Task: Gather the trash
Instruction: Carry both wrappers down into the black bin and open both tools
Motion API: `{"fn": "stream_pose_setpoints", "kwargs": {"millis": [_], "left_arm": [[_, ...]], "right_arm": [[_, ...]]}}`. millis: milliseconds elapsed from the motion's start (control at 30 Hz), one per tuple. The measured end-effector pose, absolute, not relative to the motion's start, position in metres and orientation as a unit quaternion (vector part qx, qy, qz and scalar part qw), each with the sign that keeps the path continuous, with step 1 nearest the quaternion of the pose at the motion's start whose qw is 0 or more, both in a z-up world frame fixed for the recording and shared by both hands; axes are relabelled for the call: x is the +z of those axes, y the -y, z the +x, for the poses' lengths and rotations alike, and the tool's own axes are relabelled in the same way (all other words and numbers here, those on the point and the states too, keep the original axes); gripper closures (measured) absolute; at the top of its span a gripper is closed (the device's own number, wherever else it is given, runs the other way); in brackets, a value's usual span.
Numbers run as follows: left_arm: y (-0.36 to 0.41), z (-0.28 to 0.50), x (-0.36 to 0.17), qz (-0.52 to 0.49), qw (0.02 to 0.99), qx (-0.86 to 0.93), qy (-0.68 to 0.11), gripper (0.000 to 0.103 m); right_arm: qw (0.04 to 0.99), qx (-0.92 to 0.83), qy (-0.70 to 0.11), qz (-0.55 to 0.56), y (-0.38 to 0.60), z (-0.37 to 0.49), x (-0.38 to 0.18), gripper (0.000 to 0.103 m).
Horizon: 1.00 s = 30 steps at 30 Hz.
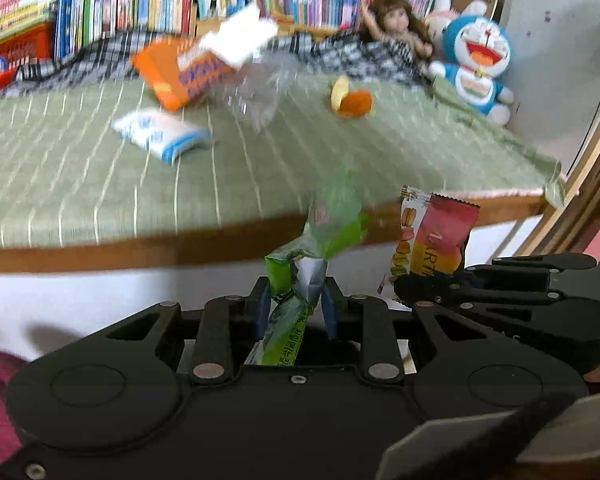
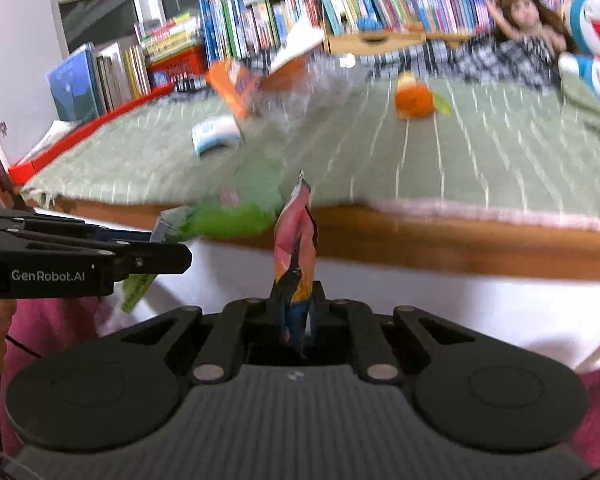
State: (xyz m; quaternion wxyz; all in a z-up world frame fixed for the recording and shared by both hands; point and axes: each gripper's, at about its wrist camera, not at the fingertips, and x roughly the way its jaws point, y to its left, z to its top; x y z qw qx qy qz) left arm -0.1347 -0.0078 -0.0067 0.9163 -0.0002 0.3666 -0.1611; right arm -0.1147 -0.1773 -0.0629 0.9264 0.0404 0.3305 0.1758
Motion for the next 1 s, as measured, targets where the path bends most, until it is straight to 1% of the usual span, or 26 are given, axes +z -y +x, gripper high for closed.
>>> {"fn": "stream_pose_setpoints", "kwargs": {"millis": [333, 433, 667, 1000], "left_arm": [[0.012, -0.119, -0.077, 0.01, 0.871, -0.13, -0.474, 0.078], [0.012, -0.115, -0.093, 0.009, 0.86, -0.122, -0.496, 0.078], [0.015, -0.109, -0.107, 0.015, 0.853, -0.115, -0.508, 0.078], [0.021, -0.101, -0.11, 0.015, 0.85, -0.113, -0.514, 0.077]], "right_arm": [[0.892, 0.163, -0.418, 0.048, 0.172, -0.107, -0.114, 0.089], [0.881, 0.163, -0.44, 0.054, 0.172, -0.104, -0.126, 0.088], [0.868, 0.164, -0.466, 0.052, 0.168, -0.102, -0.139, 0.087], [0.866, 0.169, -0.469, 0.047, 0.157, -0.093, -0.137, 0.082]]}}
